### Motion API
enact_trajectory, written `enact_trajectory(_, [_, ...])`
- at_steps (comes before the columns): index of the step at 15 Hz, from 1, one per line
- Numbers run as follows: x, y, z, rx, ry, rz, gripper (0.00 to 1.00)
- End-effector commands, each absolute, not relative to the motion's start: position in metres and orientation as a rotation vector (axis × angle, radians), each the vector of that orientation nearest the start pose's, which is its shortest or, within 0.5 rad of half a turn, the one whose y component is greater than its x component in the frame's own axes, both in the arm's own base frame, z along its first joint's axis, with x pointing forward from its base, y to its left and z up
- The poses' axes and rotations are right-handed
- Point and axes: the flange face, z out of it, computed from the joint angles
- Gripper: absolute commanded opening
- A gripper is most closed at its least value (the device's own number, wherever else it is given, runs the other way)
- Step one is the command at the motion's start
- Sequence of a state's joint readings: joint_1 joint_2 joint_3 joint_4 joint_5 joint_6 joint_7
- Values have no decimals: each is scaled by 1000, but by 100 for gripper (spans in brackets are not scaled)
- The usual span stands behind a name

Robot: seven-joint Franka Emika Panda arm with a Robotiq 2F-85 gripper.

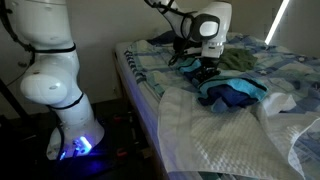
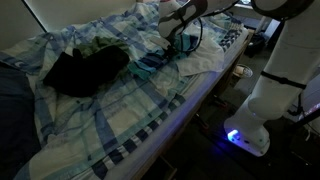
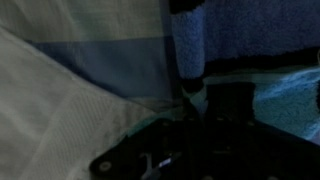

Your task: Unfold the blue towel.

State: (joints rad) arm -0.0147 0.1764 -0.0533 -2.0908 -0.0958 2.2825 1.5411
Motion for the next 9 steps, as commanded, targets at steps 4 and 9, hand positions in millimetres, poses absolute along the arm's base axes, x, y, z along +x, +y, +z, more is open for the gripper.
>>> enact_trajectory(4, [573, -39, 351, -2270, 2254, -119, 54])
enact_trajectory(9, [575, -39, 353, -2272, 2251, -128, 31])
